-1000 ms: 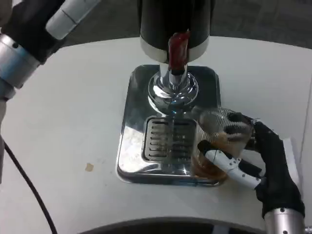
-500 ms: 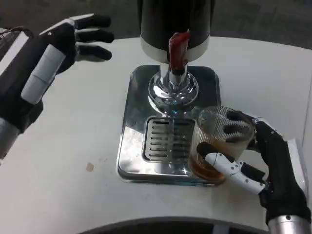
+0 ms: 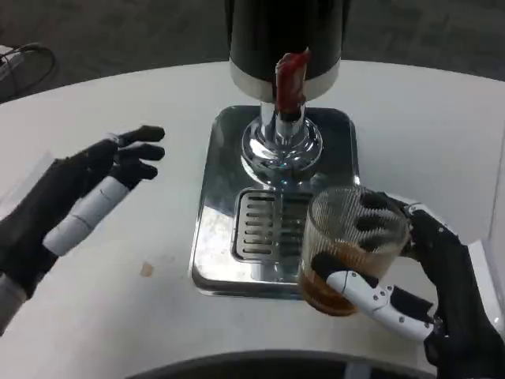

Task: Grasp the cup under the faucet to collect the drink, then remove the cup.

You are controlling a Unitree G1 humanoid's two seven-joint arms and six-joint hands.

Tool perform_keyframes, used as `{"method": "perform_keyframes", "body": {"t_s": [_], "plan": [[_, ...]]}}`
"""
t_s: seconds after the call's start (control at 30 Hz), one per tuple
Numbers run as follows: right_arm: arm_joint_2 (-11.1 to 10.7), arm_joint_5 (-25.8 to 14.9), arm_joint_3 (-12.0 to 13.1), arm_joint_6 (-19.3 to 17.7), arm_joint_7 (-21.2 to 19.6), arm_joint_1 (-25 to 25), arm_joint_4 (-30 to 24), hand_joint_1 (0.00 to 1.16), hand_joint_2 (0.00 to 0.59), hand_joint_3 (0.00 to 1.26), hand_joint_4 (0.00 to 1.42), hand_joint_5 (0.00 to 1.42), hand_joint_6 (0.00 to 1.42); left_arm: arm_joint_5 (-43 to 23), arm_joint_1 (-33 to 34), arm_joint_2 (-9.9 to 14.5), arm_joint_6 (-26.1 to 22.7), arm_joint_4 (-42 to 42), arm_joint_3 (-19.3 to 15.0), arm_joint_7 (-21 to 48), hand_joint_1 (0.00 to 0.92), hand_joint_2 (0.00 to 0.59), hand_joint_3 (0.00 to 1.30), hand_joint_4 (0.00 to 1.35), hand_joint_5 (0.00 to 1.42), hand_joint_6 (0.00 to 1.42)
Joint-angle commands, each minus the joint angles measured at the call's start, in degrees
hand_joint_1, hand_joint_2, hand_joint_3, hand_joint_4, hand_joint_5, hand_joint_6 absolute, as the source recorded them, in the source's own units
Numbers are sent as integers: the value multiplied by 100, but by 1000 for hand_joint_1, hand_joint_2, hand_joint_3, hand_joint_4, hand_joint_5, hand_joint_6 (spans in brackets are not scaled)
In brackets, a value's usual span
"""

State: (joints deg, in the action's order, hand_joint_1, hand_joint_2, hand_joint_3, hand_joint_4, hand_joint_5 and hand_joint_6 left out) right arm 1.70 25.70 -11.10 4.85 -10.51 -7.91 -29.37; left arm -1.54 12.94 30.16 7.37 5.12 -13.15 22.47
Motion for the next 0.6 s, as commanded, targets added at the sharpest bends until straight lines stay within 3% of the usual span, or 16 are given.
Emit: {"method": "perform_keyframes", "body": {"t_s": [0.03, 0.23, 0.37, 0.6], "plan": [[56, 28, -126, -132, 19, -54, -381, 754, 253, 651, 739, 803, 364, 310, -230, 169, 14, 268, 107, -25, 0, 71, 226, 209, 245, 180], [-57, 112, -157, -178, 172, 1, -526, 759, 251, 670, 751, 819, 364, 864, -504, 419, 170, 633, 397, 87, 0, 69, 181, 134, 181, 148], [-331, 307, -232, -409, 312, -63, -615, 759, 251, 674, 751, 821, 364, 1161, -750, 540, 296, 982, 641, 198, 0, 69, 151, 88, 134, 130], [-528, 161, -106, -427, 502, -168, -800, 764, 254, 680, 751, 822, 364, 1345, -1117, 622, 402, 1444, 699, 224, 0, 69, 129, 62, 104, 110]]}}
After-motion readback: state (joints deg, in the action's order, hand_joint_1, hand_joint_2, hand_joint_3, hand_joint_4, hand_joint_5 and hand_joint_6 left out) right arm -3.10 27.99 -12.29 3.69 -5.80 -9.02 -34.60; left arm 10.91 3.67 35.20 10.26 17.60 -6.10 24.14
